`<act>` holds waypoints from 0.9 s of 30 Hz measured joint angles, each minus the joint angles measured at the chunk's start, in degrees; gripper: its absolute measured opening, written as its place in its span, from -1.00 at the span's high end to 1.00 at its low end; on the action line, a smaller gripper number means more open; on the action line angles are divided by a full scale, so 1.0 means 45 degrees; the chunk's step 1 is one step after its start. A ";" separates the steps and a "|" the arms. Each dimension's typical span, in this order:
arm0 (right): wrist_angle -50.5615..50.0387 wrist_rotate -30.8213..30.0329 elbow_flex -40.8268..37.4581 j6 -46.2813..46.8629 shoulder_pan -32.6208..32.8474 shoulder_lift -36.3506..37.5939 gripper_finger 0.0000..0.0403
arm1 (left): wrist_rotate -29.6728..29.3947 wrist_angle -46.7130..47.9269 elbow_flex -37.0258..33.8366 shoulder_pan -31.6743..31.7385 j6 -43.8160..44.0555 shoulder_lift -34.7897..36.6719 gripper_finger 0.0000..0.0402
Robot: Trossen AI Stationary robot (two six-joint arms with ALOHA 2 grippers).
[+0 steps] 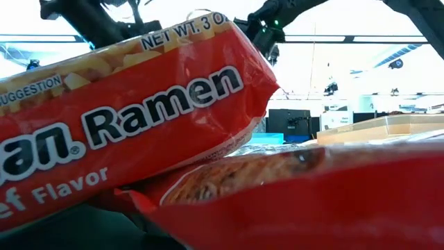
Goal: Sort Maruchan noodles
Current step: Put the yellow noodle pack into the yellow bin
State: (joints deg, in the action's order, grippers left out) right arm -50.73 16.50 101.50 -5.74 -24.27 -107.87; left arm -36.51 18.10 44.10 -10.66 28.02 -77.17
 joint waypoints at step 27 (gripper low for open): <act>-0.2359 -0.7088 -0.2351 0.7945 0.9191 0.0000 0.59 | 0.2613 -0.5134 -0.0010 -0.2375 -0.0286 -0.5177 0.29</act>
State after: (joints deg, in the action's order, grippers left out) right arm -61.34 -15.39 90.92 30.02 17.09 -107.87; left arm -24.75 -5.00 44.05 -21.34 26.73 -100.47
